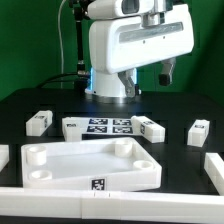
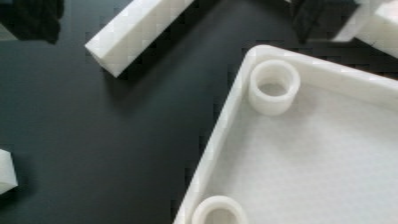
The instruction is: Assemble desk
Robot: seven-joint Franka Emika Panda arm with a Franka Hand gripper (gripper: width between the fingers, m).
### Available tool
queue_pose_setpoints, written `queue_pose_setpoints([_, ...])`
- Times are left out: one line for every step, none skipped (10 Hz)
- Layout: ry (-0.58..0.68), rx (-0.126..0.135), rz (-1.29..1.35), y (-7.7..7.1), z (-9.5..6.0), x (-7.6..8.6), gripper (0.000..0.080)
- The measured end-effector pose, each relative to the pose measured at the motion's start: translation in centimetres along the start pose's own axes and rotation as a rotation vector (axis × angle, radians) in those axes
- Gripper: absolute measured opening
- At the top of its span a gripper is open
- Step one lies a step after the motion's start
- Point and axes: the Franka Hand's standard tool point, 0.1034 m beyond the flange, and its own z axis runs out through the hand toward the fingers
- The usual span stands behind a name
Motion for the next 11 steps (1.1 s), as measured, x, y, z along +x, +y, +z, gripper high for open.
queue_pose_setpoints([0.000,0.000,0.000,0.0,0.0,0.0,0.0650])
queue_pose_setpoints([0.000,0.000,0.000,0.0,0.0,0.0,0.0650])
queue_pose_setpoints([0.000,0.000,0.000,0.0,0.0,0.0,0.0650])
queue_pose_setpoints([-0.001,0.000,0.000,0.0,0.0,0.0,0.0650])
queue_pose_setpoints([-0.003,0.001,-0.005,0.0,0.1,-0.1,0.0650])
queue_pose_setpoints([-0.003,0.000,-0.036,0.1,0.1,-0.2,0.0650])
queue_pose_setpoints([0.004,-0.022,-0.182,1.0,0.3,-1.0,0.0650])
queue_pose_setpoints([-0.002,-0.050,-0.355,1.9,0.6,-1.8,0.0650])
queue_pose_setpoints([-0.030,-0.050,-0.559,2.8,1.1,-2.8,0.0650])
queue_pose_setpoints([-0.040,-0.048,-0.622,3.1,1.3,-3.2,0.0650])
queue_pose_setpoints([-0.050,-0.051,-0.694,3.2,1.3,-3.3,0.0650])
